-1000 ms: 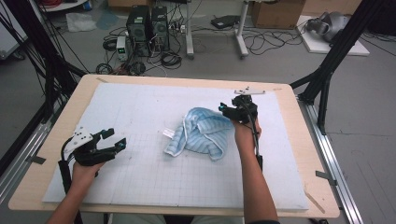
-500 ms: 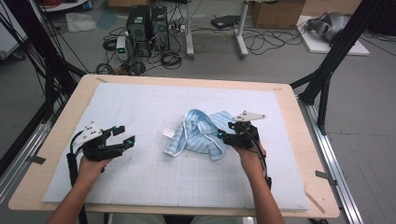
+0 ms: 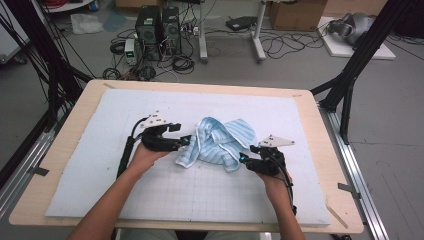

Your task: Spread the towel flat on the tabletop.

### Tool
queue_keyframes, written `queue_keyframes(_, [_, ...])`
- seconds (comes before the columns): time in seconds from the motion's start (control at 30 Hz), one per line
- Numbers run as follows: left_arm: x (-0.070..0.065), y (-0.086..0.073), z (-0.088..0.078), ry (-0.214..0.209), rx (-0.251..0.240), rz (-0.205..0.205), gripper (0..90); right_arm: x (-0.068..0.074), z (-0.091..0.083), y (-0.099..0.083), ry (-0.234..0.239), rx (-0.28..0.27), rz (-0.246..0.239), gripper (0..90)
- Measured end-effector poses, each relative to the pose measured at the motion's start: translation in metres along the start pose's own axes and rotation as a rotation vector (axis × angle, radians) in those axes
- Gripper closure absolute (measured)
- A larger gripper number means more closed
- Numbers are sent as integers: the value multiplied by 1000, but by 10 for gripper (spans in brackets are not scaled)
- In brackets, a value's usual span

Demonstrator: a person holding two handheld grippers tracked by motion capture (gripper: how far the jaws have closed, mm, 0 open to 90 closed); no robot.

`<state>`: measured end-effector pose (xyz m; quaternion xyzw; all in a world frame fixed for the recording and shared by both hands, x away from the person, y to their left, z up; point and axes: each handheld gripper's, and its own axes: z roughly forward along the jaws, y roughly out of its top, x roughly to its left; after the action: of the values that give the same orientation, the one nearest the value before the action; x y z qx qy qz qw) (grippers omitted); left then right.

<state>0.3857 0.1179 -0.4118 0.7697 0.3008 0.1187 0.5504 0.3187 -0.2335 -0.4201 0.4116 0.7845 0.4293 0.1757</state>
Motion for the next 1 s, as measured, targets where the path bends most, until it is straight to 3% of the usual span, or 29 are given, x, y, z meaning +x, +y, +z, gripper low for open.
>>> queue_keyframes(0.13, [-2,6,30,21,67,12,315,4,2,0,29,0,-10,476])
queue_keyframes(0.17, [-1,7,35,51,110,17,372,6,4,0,40,-2,-16,480])
queue_keyframes(0.3, [3,3,41,51,158,50,751,15,13,1,67,28,-35,501])
queue_keyframes(0.37, [7,1,37,49,148,27,803,19,21,0,77,52,-44,543])
queue_keyframes(0.5, [15,0,23,52,116,-9,818,23,37,-1,70,134,-61,730])
queue_keyframes(0.6, [23,-4,7,74,106,-25,823,21,37,-2,71,154,-59,853])
queue_keyframes(0.77, [36,-19,-24,90,107,-62,824,19,29,-4,97,156,-61,872])
queue_keyframes(1.0, [37,-39,-66,80,101,-81,824,18,15,-6,110,140,-48,873])
